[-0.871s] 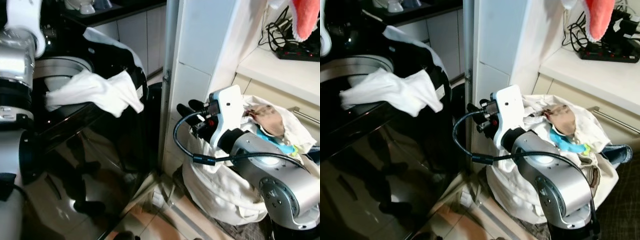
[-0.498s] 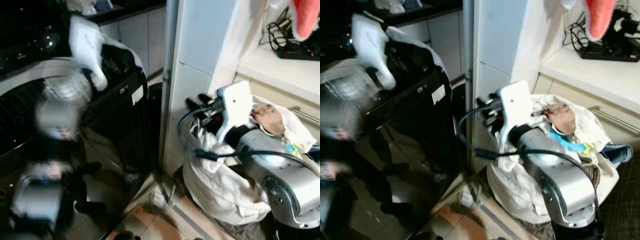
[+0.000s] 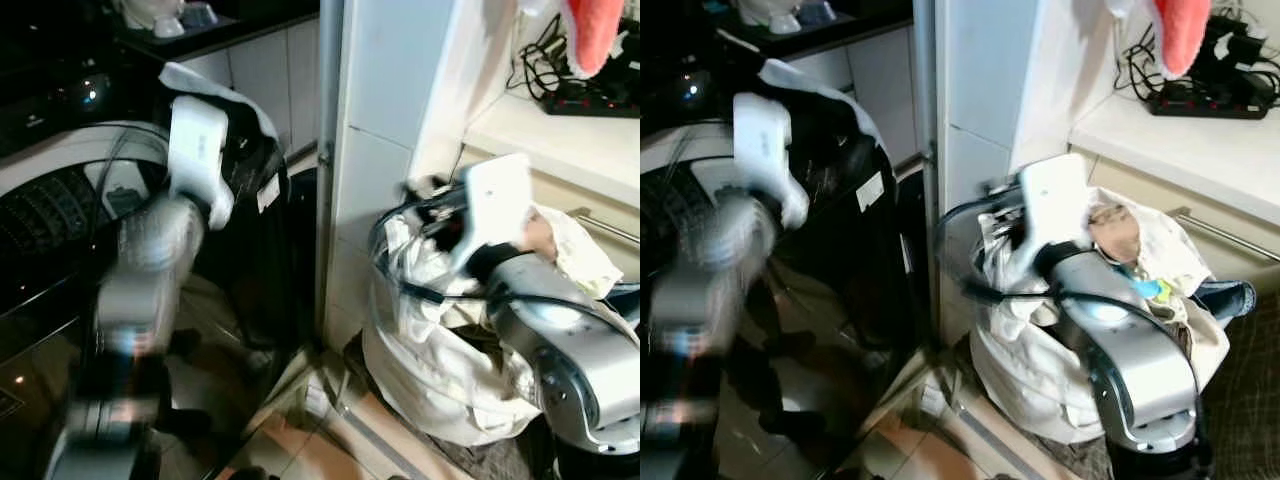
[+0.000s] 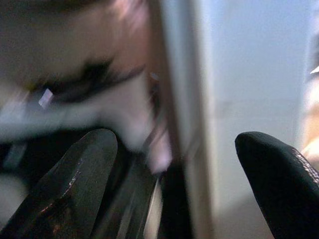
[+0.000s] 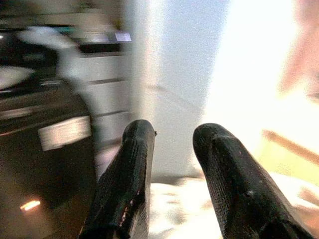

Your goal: Clothes washing

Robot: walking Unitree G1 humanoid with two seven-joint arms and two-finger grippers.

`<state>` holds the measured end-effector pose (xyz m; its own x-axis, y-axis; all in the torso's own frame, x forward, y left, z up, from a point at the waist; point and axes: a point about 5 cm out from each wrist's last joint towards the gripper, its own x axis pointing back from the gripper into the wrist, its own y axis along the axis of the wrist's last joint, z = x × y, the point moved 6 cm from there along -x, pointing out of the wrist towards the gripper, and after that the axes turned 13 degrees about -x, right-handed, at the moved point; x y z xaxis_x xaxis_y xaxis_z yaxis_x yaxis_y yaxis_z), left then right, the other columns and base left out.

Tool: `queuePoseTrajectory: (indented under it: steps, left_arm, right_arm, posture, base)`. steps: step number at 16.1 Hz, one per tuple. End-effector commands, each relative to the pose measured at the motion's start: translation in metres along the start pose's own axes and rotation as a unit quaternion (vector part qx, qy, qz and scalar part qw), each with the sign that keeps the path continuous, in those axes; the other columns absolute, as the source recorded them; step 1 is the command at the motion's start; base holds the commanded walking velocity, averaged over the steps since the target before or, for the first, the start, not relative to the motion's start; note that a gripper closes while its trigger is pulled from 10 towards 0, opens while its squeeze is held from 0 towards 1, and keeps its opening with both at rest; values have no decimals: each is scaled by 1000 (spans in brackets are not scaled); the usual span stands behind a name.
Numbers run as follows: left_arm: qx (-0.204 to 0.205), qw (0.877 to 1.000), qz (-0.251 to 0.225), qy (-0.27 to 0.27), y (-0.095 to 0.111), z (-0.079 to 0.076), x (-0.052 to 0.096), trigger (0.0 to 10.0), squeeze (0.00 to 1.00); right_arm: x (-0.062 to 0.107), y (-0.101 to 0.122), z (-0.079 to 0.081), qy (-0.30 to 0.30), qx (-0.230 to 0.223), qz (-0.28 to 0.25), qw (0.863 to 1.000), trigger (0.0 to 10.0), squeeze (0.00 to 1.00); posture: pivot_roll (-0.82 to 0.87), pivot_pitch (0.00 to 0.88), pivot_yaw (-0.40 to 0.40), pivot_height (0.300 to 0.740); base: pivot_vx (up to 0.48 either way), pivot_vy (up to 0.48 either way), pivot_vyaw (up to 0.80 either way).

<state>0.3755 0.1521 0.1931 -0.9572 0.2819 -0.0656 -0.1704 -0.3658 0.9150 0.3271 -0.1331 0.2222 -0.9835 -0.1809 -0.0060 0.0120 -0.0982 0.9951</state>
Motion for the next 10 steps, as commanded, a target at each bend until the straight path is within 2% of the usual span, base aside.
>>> queuePoseTrajectory:
  steps: [1, 3, 5, 6, 8, 9, 10]
  left_arm:
    - [-2, 1000, 3, 13, 4, -2, 6, 10000, 0]
    - [24, 1000, -13, 6, 10, -13, 11, 10000, 0]
    - [21, 1000, -19, 5, 11, -18, 12, 10000, 0]
    - [37, 999, -32, -11, 17, -26, 15, 10000, 0]
    - [47, 993, -52, -94, 25, -47, 24, 10000, 0]
    - [42, 991, -59, -110, 27, -50, 26, 10000, 0]
    - [27, 989, -68, -130, 28, -49, 28, 10000, 0]
  right_arm:
    - [-2, 4, -22, -55, 3, -3, 998, 10000, 0]
    - [-2, 5, -31, -64, 22, 7, 998, 10000, 0]
    - [-1, 2, -39, -84, 30, 18, 996, 10000, 0]
    - [1, -1, -53, -116, 22, 37, 992, 10000, 0]
    - [5, -13, -85, -180, -7, 95, 979, 10000, 0]
    - [6, -14, -89, -186, -17, 100, 977, 10000, 890]
    - [7, -12, -97, -191, -32, 104, 976, 10000, 1000]
  posture:
    - [-20, 0, 16, 740]
    - [-14, 0, 5, 740]
    - [-16, 0, 5, 740]
    - [-20, 0, 1, 740]
    - [-16, 0, -6, 740]
    - [-16, 0, -6, 740]
    - [-18, 0, -5, 740]
  base:
    - [0, 0, 0]
    - [0, 0, 0]
    - [0, 0, 0]
    - [0, 0, 0]
    - [0, 0, 0]
    - [0, 0, 0]
    - [0, 0, 0]
